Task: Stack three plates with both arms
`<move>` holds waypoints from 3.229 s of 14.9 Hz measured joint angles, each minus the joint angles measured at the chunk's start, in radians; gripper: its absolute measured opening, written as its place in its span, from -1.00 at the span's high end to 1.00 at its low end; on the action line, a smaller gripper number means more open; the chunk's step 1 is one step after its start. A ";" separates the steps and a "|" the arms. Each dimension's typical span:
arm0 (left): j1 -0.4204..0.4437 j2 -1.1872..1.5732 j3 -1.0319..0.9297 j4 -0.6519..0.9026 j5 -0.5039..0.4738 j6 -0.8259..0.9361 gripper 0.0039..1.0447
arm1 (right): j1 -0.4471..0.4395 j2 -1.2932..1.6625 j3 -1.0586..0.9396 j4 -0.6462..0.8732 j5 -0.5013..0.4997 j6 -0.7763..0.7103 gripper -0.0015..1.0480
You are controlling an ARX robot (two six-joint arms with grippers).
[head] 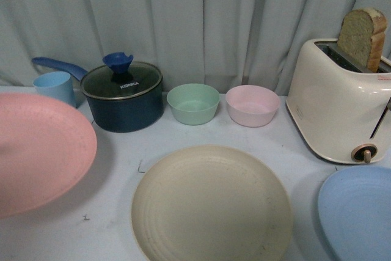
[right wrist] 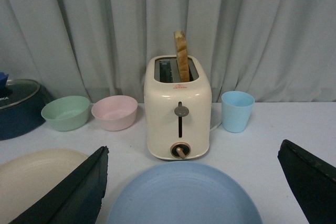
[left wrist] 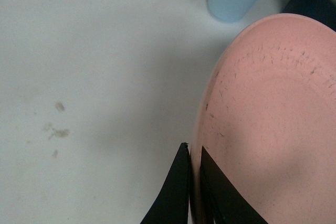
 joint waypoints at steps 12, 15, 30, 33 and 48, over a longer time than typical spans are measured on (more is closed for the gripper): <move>-0.713 -0.107 -0.033 -0.008 -0.167 -0.187 0.95 | 0.000 0.000 0.000 0.000 0.000 0.000 -0.87; -0.734 0.025 0.026 0.052 -0.204 -0.250 0.95 | 0.000 0.000 0.000 0.000 0.000 0.000 -0.87; -0.720 0.211 0.019 0.115 -0.217 -0.327 0.69 | 0.000 0.000 0.000 0.000 0.000 0.000 -0.87; -0.719 0.188 0.013 0.106 -0.194 -0.359 0.13 | 0.000 0.000 0.000 0.000 0.000 0.000 -0.87; -0.404 -0.866 -0.622 0.409 -0.225 -0.068 0.97 | 0.000 0.000 0.000 0.000 0.000 0.000 -0.87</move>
